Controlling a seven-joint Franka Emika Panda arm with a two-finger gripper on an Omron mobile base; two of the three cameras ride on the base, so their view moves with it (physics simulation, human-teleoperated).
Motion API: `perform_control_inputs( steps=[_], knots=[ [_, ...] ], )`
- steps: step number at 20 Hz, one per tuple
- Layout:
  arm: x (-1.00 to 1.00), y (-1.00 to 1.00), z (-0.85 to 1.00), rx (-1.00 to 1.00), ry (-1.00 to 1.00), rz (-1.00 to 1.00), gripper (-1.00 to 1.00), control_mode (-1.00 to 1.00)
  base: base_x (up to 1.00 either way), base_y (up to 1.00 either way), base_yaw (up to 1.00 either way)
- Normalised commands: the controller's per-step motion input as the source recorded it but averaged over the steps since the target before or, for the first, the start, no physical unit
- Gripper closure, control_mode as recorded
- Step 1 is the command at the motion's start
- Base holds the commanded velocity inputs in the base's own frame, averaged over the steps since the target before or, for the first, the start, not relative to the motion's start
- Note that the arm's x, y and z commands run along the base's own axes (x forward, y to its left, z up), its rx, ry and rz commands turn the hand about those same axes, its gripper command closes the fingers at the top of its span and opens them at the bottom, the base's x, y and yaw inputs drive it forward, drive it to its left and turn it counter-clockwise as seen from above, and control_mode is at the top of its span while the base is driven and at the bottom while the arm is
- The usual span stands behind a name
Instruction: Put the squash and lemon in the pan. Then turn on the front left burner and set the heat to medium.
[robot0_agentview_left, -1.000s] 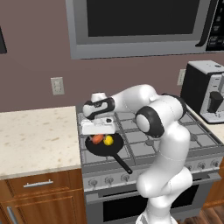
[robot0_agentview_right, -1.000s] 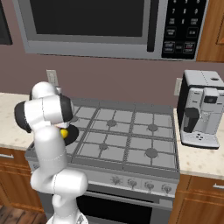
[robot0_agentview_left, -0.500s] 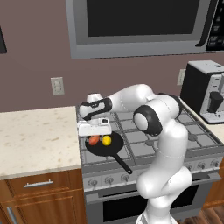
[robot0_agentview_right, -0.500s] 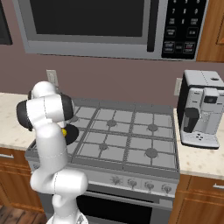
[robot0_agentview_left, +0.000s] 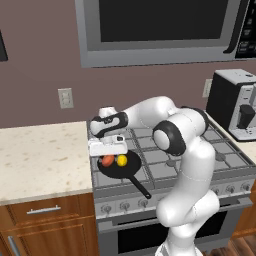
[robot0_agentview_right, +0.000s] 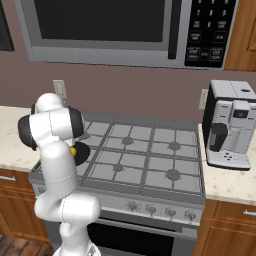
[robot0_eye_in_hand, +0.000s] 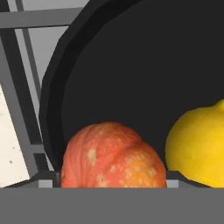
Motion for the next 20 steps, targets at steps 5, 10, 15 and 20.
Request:
perform_control_inputs(
  steps=[5,10,15,20],
  knots=[
    [0.00,0.00,0.00,0.00,0.00,0.00,-1.00,-1.00,0.00,0.00,0.00],
    [0.00,-0.01,0.03,0.00,0.00,0.00,-1.00,-1.00,0.00,0.00,0.00],
    [-0.04,-0.01,0.41,0.00,-0.01,0.00,-1.00,-1.00,0.00,0.00,0.00],
    [-0.19,-0.07,0.30,0.00,0.00,0.00,-1.00,-1.00,0.00,0.00,0.00]
  ],
)
